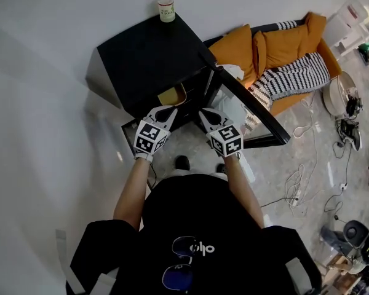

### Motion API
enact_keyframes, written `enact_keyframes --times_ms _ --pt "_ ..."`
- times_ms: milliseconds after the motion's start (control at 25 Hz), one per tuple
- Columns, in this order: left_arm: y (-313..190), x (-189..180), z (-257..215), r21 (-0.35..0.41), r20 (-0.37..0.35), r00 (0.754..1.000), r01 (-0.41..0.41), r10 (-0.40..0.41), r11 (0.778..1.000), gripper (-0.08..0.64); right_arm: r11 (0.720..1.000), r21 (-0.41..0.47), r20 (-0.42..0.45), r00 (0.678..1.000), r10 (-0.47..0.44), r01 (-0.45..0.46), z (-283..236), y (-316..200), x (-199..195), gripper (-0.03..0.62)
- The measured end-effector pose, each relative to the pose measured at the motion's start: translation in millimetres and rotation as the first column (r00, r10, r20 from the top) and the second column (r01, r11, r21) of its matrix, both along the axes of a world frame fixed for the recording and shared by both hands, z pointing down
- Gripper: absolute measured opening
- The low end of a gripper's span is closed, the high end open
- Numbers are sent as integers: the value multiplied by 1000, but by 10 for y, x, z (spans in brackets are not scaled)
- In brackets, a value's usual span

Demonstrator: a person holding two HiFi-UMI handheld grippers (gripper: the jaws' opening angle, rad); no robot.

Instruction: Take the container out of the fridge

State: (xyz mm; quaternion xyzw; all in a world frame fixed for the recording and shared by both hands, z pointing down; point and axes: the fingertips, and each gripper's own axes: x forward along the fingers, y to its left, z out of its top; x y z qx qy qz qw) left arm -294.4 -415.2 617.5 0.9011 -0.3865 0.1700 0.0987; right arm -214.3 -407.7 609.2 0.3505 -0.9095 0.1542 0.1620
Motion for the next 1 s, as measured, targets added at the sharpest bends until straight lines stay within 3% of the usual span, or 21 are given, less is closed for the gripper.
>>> enact_keyframes --times_ms 600,800,1000 --pt "-231 66 243 -44 97 994 -45 49 998 22 1000 -11 2 1000 22 -22 85 19 -19 8" --pt "-249 107 408 -86 179 980 -68 83 994 89 999 -16 2 999 34 -34 80 51 45 8" --pt "-229 159 575 -139 271 954 -89 124 986 100 998 -26 0 999 52 -52 55 81 138 8"
